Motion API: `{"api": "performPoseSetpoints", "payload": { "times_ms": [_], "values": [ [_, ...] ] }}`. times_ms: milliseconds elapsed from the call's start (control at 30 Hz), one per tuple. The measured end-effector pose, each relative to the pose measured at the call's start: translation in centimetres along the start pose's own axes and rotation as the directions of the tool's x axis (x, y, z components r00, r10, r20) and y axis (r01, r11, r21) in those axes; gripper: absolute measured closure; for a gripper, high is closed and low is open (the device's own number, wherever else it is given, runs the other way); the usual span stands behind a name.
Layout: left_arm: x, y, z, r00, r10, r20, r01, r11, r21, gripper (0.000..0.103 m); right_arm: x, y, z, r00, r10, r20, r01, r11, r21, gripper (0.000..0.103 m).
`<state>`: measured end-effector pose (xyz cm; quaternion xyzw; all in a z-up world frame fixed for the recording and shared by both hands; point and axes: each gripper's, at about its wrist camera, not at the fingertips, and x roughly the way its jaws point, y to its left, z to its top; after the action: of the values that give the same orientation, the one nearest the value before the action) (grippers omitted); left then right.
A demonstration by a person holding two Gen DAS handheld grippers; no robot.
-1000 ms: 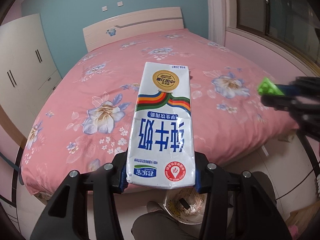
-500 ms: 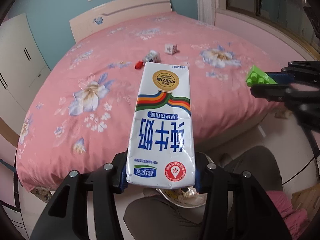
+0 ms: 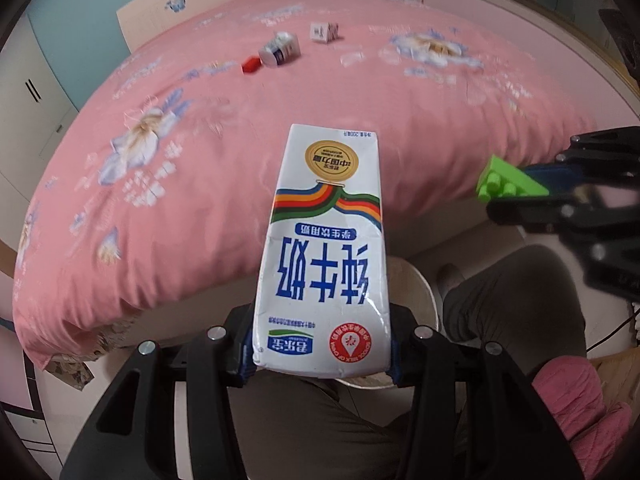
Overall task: Collect trash
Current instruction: 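Carry the milk carton and green brick over the trash bin with both tools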
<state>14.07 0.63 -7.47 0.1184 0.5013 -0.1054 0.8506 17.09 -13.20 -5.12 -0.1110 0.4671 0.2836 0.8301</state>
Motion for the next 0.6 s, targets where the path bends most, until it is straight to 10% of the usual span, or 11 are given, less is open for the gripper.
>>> {"api": "performPoseSetpoints", "payload": {
  "times_ms": [600],
  "values": [
    [10.6, -0.8, -3.9, 0.97, -0.068, -0.233, 0.061, 0.997, -0.037, 0.053, 10.3, 0.0, -4.6, 0.966, 0.132, -0.222, -0.117, 0.99, 0.078, 0.081]
  ]
}}
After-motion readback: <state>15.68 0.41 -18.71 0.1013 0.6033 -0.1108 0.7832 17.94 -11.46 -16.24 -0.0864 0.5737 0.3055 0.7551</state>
